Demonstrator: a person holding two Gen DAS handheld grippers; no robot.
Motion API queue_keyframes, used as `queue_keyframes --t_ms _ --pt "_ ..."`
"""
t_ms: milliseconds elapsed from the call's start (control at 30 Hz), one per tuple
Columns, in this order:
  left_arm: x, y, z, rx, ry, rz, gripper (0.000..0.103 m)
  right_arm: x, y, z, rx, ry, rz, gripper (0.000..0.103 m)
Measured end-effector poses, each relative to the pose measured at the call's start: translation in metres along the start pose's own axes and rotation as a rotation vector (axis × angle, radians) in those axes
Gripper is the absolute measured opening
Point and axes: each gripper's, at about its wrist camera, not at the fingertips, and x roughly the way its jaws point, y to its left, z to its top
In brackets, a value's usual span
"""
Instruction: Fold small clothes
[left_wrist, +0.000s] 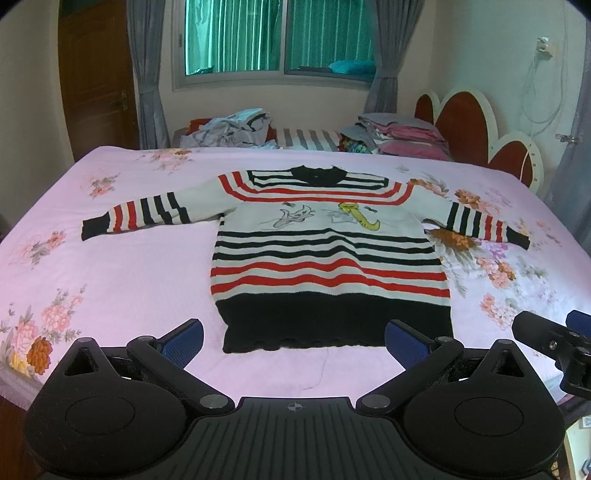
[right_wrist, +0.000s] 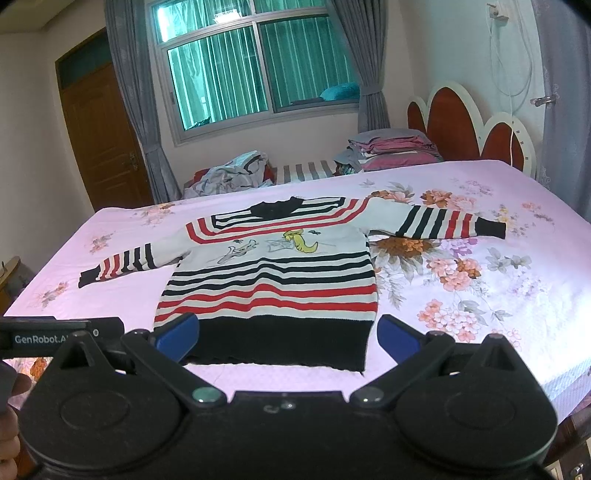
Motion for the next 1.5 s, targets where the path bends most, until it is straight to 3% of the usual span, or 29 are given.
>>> queue_keyframes --t_ms 1033,1500 --pt "0.018 0.01 0.008 -0.014 0.016 0.014 0.103 0.015 0.002 -0.003 0.004 0.012 -0.012 0.103" --pt "0.068 0.019 0.031 0.002 0.06 0.022 0.103 0.058 -0.004 0.007 0.027 0.032 -0.06 0.103"
